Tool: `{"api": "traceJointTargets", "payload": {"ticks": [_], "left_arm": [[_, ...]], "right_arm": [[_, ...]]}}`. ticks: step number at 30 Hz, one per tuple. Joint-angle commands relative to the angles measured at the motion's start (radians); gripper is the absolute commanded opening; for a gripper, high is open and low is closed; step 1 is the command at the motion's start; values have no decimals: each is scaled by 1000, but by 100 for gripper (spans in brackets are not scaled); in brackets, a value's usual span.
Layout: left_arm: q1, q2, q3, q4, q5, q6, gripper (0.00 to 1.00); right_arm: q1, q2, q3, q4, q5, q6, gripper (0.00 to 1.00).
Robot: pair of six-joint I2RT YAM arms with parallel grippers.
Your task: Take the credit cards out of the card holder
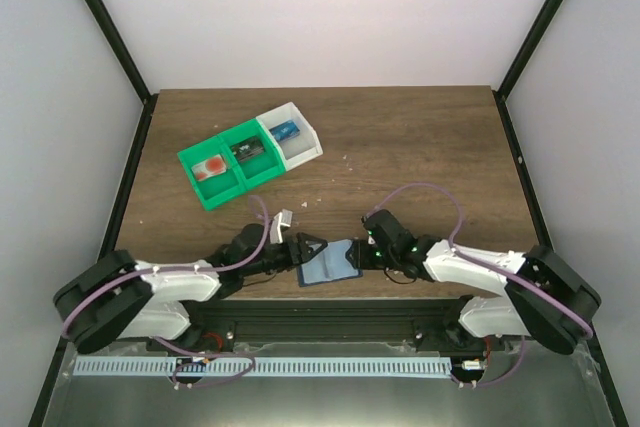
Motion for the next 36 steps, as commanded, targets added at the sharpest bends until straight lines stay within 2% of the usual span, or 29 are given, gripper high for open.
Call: {"api": "traceJointTargets", "payload": {"ticks": [1,5,13,19,36], "left_arm": [[6,-125,40,-351,-139,113,77],[48,-210,20,-434,-131,131,80],[97,-292,-32,-460,-71,123,80],[82,-277,-42,-443,-13,79,79],[32,-143,-35,-407,-57,61,79]], "right_arm": [[-6,54,-14,42,-72,-6,42],[-1,96,-10,89,-145,8,41],[33,159,17,137,-241,50,41],[44,133,21,115,-228,59,40],[44,122,6,116,-216,57,41]]}}
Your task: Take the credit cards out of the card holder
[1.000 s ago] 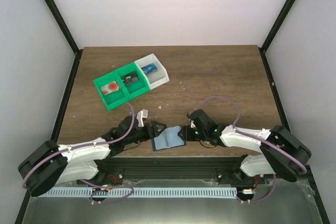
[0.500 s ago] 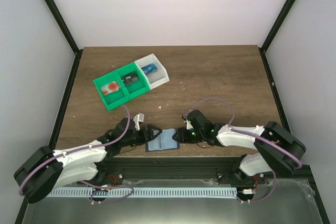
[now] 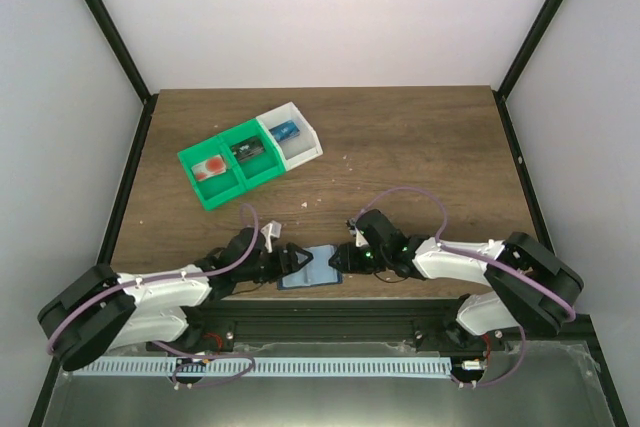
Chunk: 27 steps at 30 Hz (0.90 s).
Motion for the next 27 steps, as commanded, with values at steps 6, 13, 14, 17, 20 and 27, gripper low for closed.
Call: {"api": "traceJointTargets", "payload": {"ticks": [6,13,14,17,20,27], "left_arm": [[-8,75,14,47,-10,-17,79],[-8,-26,72,-124,-57,19,79],[-8,-45,74,-149,-64,21,80],[-8,-91,61,-195,-69,23,79],[-8,-117,49,-228,-60,21,79],[-9,-135,38,-226,-56,13,79]], "right_arm": [[10,-7,-8,-54,5,3,40],[10,-10,-9,-54,7,4,41],[10,-10,-10,-54,7,4,41],[11,-9,-8,-54,9,3,41],[9,-6,-6,-53,6,3,41],[10,-9,-4,-54,8,3,40]]}}
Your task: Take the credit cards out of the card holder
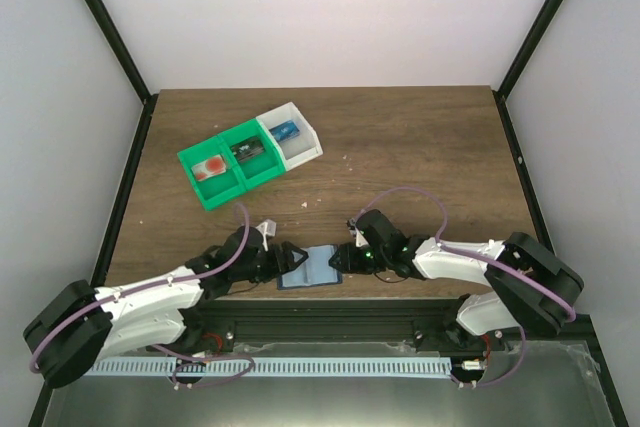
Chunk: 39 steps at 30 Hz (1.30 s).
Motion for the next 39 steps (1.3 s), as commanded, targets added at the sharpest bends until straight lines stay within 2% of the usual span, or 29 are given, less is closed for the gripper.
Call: {"api": "traceJointTargets", "payload": {"ticks": [1,27,39], "left_arm": [[-4,-11,-7,-19,-7,7,79],[-5,-30,2,-91,-35,16,79],[-7,30,-22,-8,-15,-1,79]], "right_arm": [[10,-9,-3,-51,11,3,41],[10,-11,-10,-49,15,-2,41],[9,-9,-11,-45,14,2,41]]}}
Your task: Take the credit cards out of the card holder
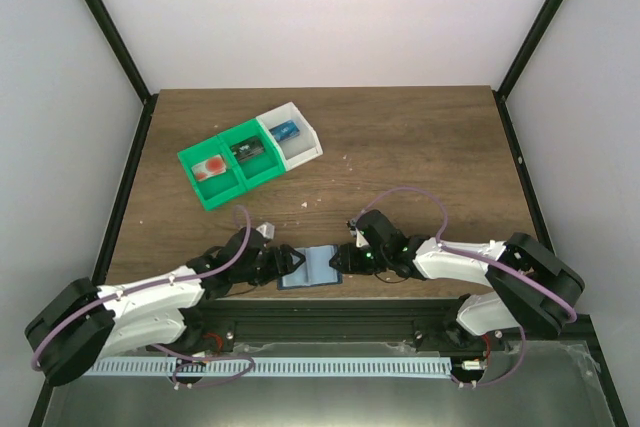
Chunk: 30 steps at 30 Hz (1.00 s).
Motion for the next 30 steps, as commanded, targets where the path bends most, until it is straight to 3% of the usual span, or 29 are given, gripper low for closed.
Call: {"api": "traceJointTargets", "payload": {"ticks": [1,13,30], "left_arm": [[-8,33,-20,63,9,-5,79],[-30,125,14,173,37,-18,79],[-34,99,29,213,56,-45,79]], "right_arm": [[9,-4,-11,-33,14,1,40],[9,-10,-15,-30,13,4,41],[8,-3,-19,-18,8,1,40]]}}
